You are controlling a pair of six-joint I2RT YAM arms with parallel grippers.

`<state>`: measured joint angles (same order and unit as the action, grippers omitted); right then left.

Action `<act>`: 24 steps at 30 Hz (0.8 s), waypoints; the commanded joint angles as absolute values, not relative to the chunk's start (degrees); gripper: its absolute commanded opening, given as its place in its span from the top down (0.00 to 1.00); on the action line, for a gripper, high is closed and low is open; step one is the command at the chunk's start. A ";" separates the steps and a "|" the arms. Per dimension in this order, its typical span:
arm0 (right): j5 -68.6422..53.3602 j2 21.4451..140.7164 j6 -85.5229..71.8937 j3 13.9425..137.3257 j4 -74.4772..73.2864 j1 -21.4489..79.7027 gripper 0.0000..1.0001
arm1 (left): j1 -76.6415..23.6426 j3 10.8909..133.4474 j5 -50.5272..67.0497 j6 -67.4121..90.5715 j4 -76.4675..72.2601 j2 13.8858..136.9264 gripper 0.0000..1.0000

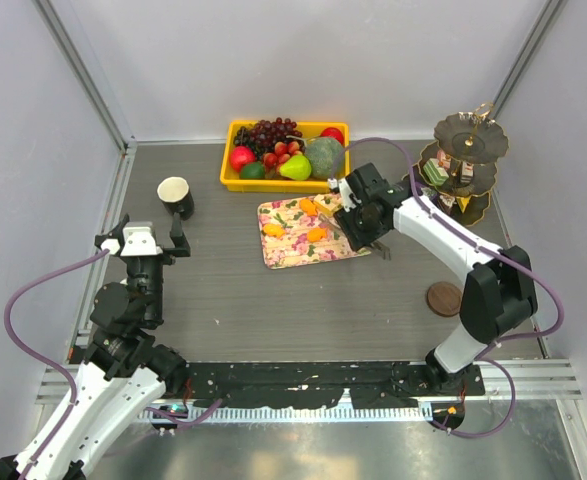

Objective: Serve the afternoon tea

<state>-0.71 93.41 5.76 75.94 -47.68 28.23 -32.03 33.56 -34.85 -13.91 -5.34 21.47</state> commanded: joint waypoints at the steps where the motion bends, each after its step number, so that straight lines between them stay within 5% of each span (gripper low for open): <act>1: 7.62 89.82 7.73 76.55 -49.83 28.30 0.48 | -32.26 34.28 -35.07 -13.62 -7.21 21.18 0.01; 24: 8.09 100.11 17.22 86.84 -46.50 28.30 0.46 | -32.26 34.10 -35.51 -14.24 -7.47 21.53 0.01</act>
<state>9.85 99.09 14.83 83.53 -48.97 28.32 -32.03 33.56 -34.89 -13.96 -5.34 21.47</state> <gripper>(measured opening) 0.541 0.991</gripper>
